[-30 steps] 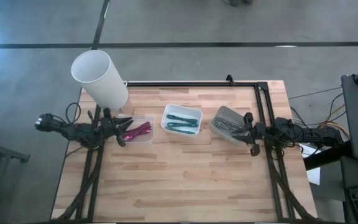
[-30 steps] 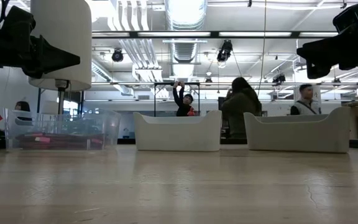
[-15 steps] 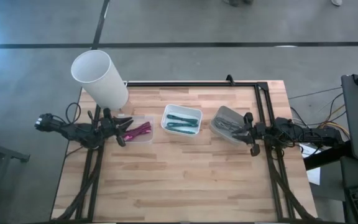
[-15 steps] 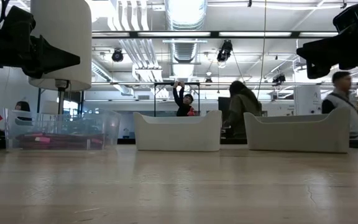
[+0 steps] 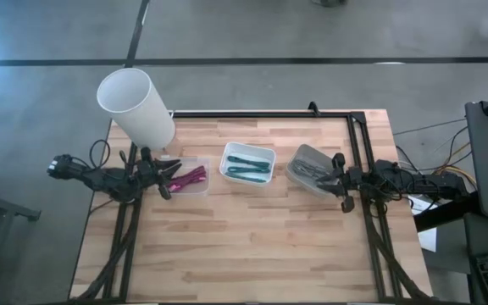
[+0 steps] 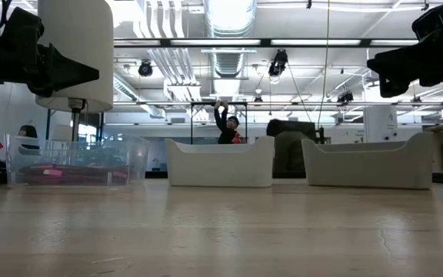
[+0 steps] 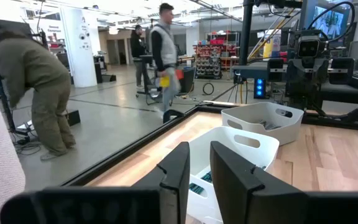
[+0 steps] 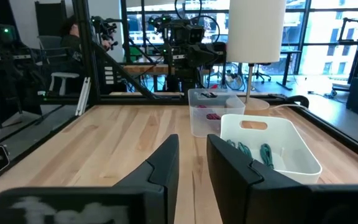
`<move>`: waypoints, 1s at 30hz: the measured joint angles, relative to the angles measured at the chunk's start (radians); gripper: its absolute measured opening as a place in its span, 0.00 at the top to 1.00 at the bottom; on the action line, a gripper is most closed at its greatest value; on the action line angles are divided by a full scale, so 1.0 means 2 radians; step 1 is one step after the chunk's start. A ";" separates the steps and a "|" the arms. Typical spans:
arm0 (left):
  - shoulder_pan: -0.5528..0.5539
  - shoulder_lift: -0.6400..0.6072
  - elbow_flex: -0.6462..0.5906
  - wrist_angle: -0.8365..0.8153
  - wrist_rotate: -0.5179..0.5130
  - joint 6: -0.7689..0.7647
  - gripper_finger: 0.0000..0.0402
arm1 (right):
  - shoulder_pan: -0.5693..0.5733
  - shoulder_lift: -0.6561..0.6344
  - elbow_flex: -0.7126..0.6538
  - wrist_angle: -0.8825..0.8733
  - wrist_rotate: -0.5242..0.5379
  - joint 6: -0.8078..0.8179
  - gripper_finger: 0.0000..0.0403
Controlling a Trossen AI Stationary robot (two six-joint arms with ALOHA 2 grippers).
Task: Pick & Place USB Port
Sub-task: Return to Home Position
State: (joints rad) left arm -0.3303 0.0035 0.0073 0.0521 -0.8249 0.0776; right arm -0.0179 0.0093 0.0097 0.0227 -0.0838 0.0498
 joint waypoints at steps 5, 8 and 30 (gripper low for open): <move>0.000 0.000 0.000 0.000 0.000 0.000 0.82 | 0.000 0.000 0.000 0.000 0.000 0.000 0.83; 0.000 0.000 0.000 0.000 0.000 0.000 0.82 | 0.000 0.000 0.000 0.000 0.000 0.000 0.83; 0.000 0.000 0.000 0.000 0.000 0.000 0.82 | 0.000 0.000 0.000 0.000 0.000 0.000 0.80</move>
State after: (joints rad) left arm -0.3304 0.0036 0.0072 0.0519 -0.8247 0.0776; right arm -0.0177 0.0101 0.0097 0.0231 -0.0841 0.0498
